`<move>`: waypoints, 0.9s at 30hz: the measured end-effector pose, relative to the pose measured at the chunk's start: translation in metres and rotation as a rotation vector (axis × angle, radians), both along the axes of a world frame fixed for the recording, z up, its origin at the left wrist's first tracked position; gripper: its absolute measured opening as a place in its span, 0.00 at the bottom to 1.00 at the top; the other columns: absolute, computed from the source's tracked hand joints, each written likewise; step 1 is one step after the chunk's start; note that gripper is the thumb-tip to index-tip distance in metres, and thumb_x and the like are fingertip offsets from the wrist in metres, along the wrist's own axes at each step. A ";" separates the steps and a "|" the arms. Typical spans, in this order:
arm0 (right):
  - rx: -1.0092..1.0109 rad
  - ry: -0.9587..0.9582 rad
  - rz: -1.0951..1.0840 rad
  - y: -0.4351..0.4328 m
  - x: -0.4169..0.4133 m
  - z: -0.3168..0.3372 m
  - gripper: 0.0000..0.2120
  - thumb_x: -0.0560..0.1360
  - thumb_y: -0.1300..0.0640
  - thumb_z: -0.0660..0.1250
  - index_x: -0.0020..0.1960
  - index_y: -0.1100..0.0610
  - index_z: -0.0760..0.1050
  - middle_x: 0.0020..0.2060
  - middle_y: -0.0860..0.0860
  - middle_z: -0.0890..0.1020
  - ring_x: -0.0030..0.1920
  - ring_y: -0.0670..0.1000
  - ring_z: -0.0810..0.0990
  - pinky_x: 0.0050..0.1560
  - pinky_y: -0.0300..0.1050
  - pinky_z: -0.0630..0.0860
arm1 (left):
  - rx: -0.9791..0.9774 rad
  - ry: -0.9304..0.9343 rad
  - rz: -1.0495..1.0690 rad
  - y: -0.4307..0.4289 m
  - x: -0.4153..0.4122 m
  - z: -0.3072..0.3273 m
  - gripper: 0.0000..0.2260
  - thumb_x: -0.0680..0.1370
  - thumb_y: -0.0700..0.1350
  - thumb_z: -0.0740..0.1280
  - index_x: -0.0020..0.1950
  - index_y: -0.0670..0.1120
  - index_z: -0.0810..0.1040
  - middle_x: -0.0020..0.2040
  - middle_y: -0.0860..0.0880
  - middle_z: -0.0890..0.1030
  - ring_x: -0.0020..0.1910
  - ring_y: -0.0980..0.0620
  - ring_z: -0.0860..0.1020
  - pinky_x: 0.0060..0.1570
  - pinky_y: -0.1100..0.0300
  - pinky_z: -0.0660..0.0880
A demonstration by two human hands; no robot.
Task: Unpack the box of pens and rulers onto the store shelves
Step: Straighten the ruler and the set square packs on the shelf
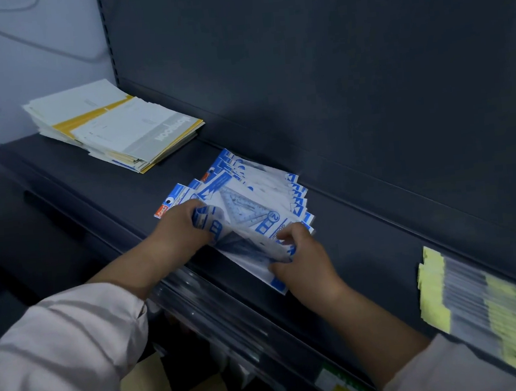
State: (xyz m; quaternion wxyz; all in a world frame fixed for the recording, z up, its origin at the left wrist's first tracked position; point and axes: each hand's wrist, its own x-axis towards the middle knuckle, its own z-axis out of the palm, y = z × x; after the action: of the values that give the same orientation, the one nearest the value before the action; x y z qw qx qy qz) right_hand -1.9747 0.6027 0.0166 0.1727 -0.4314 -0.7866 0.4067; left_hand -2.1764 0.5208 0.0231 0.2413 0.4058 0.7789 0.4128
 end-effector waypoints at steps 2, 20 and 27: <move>0.021 0.027 -0.017 0.001 0.000 -0.001 0.12 0.71 0.62 0.70 0.49 0.51 0.71 0.43 0.43 0.76 0.38 0.46 0.76 0.34 0.34 0.72 | 0.020 -0.010 0.033 0.000 0.000 0.002 0.11 0.70 0.32 0.70 0.38 0.47 0.74 0.34 0.50 0.76 0.31 0.56 0.73 0.29 0.69 0.68; 0.040 0.113 -0.061 0.012 -0.008 0.005 0.16 0.71 0.61 0.72 0.52 0.46 0.70 0.42 0.48 0.82 0.42 0.49 0.82 0.48 0.48 0.80 | -0.056 0.003 0.074 -0.007 -0.029 0.009 0.05 0.72 0.35 0.71 0.40 0.44 0.79 0.36 0.43 0.79 0.35 0.47 0.76 0.45 0.48 0.78; 0.028 0.164 -0.010 0.015 -0.012 0.005 0.11 0.70 0.63 0.72 0.41 0.50 0.71 0.36 0.49 0.81 0.36 0.49 0.79 0.42 0.48 0.79 | -0.174 0.293 -0.014 -0.009 -0.030 0.024 0.04 0.72 0.36 0.68 0.43 0.45 0.78 0.40 0.44 0.81 0.41 0.44 0.79 0.40 0.53 0.76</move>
State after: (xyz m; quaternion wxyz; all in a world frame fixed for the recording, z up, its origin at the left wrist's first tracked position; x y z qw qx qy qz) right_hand -1.9868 0.6172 0.0211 0.2444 -0.3981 -0.7732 0.4289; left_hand -2.2064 0.5120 0.0468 0.1622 0.4449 0.8357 0.2783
